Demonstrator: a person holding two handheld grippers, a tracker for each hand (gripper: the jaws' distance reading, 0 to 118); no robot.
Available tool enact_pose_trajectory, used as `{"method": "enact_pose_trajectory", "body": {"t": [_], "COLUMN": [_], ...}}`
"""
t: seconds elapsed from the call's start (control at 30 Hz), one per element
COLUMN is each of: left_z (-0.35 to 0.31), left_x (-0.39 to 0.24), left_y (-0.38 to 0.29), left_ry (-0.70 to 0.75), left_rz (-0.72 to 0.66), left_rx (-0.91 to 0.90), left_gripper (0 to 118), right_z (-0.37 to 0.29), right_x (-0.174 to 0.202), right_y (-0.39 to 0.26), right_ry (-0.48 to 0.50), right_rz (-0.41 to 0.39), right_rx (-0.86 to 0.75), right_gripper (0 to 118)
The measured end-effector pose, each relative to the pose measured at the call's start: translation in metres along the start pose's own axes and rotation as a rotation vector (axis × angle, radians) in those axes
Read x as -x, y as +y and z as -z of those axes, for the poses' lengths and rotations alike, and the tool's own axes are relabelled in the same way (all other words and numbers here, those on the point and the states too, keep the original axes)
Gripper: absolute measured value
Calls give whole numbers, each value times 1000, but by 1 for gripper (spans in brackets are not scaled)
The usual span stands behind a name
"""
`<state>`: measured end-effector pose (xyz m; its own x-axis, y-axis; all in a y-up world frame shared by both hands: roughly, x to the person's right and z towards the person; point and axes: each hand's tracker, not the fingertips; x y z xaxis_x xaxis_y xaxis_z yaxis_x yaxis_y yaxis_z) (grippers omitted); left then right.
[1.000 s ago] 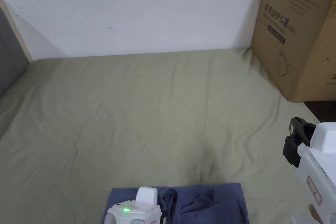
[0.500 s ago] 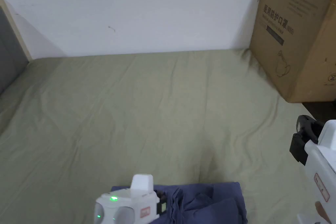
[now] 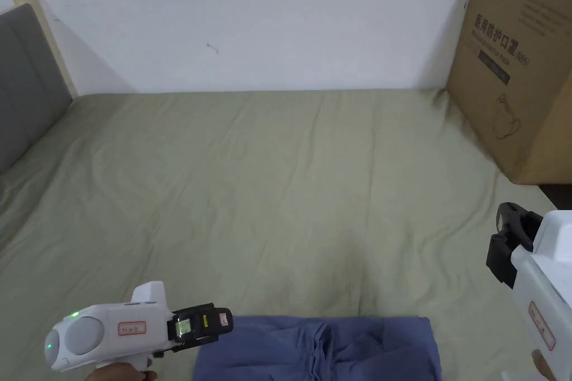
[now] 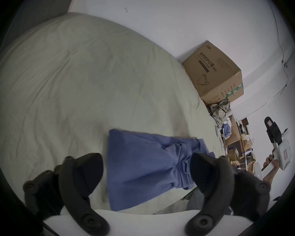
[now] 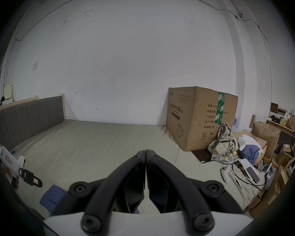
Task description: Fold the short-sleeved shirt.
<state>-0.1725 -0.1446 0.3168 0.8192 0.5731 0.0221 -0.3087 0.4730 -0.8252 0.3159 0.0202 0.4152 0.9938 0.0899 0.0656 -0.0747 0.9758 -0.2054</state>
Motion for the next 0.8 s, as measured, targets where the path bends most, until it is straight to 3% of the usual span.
{"method": "enact_pose_trajectory", "body": {"t": [0.17, 0.2, 0.23, 0.3, 0.4, 0.47, 0.5, 0.53, 0.6, 0.8], "left_z": [23, 27, 29, 37, 48, 51, 53, 54, 51, 23], "left_x": [37, 42, 48, 50, 53, 50, 48, 44, 39, 14], "left_y": [-3, -7, -4, -8, -14, -18, -19, -23, -23, -16], "left_ry": [-59, -74, 2, 13, 22, 12, 9, 36, 29, 116], "left_rz": [-78, -92, 56, 57, 45, 53, 57, 73, 97, 187], "left_rx": [58, 77, -7, -8, 15, 18, 18, 11, 9, -31], "left_gripper": [108, 103, 95, 71, 62, 40, 23, 17, 11, 7], "right_z": [5, 1, 1, 2, 6, 9, 9, 10, 12, 11], "right_x": [5, 13, 14, 15, 11, 8, 7, 7, 4, 1], "right_y": [-3, 1, 1, 0, -3, -5, -5, -4, -4, 2], "right_ry": [6, 4, 4, 2, -5, -9, -11, -13, -13, -5], "right_rz": [-6, -7, -9, -15, -26, -31, -32, -34, -33, -33], "right_rx": [20, 23, 26, 35, 48, 52, 53, 54, 53, 33], "right_gripper": [1, 1, 1, 1, 1, 1, 1, 1, 1, 1]}}
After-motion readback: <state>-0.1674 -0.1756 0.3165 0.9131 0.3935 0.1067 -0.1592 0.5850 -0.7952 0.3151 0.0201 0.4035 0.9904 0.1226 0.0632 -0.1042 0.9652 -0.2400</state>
